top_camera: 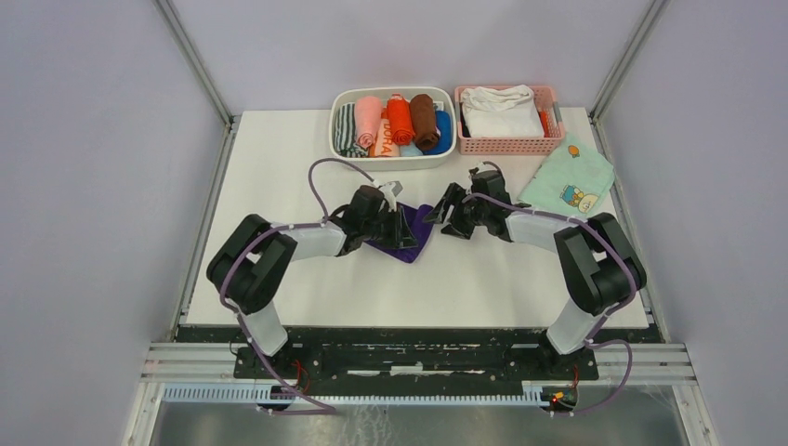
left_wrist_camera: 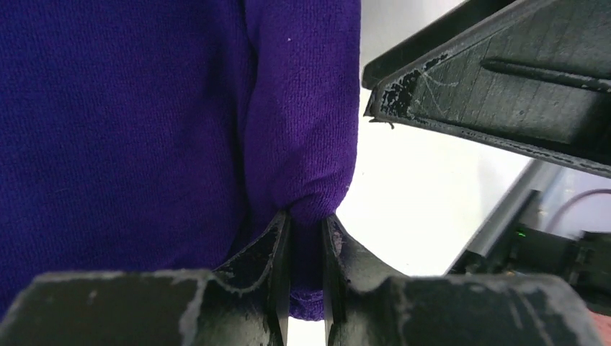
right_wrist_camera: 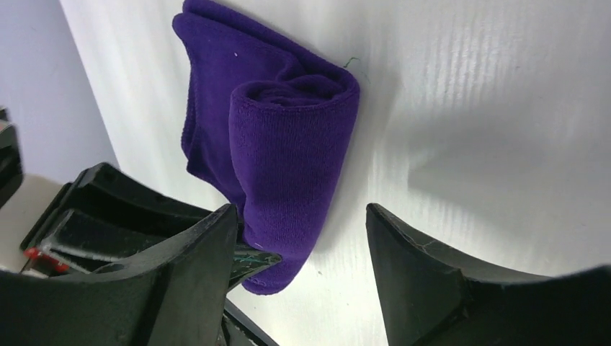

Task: Roll the towels
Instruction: Roll the towel at the center of the board.

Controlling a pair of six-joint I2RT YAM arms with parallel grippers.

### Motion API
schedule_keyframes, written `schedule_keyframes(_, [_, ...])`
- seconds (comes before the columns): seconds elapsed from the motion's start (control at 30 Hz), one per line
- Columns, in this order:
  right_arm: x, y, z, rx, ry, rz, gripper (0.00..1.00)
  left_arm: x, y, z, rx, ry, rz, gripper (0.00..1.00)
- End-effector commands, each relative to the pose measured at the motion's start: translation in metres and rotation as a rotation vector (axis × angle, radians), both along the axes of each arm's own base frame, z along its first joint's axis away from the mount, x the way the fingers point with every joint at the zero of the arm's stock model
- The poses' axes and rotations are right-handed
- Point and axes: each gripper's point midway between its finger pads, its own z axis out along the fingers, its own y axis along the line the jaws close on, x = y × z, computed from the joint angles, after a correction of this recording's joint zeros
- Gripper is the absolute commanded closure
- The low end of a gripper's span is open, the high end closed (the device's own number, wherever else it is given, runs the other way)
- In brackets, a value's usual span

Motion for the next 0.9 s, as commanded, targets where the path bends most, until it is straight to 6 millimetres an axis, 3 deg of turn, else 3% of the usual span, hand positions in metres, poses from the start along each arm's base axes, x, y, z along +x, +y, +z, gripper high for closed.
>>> schedule_keyframes(0.0, [0.016,0.016,0.015,0.125,-0.06,0.005,0.26,-0.018,-0.012,0.005,-0.237,0.205,-0.041,0.92])
schedule_keyframes(0.17, [0.025,0.025,0.011,0.182,-0.05,0.004,0.25,-0.016,-0.007,-0.001,-0.337,0.303,-0.014,0.92])
schedule_keyframes(0.4, [0.025,0.026,-0.02,0.165,0.004,0.002,0.28,-0.016,0.0,-0.01,-0.381,0.388,0.04,0.92])
schedule_keyframes(0.57, [0.023,0.027,-0.039,0.146,0.037,0.019,0.35,-0.021,0.003,-0.02,-0.384,0.433,0.067,0.91])
schedule_keyframes(0.73, [0.016,0.017,-0.043,0.05,0.059,0.04,0.52,-0.024,0.011,-0.023,-0.332,0.417,0.1,0.83])
schedule_keyframes(0.87, [0.01,0.007,-0.041,-0.051,0.086,0.044,0.58,-0.025,0.017,-0.021,-0.237,0.351,0.108,0.67])
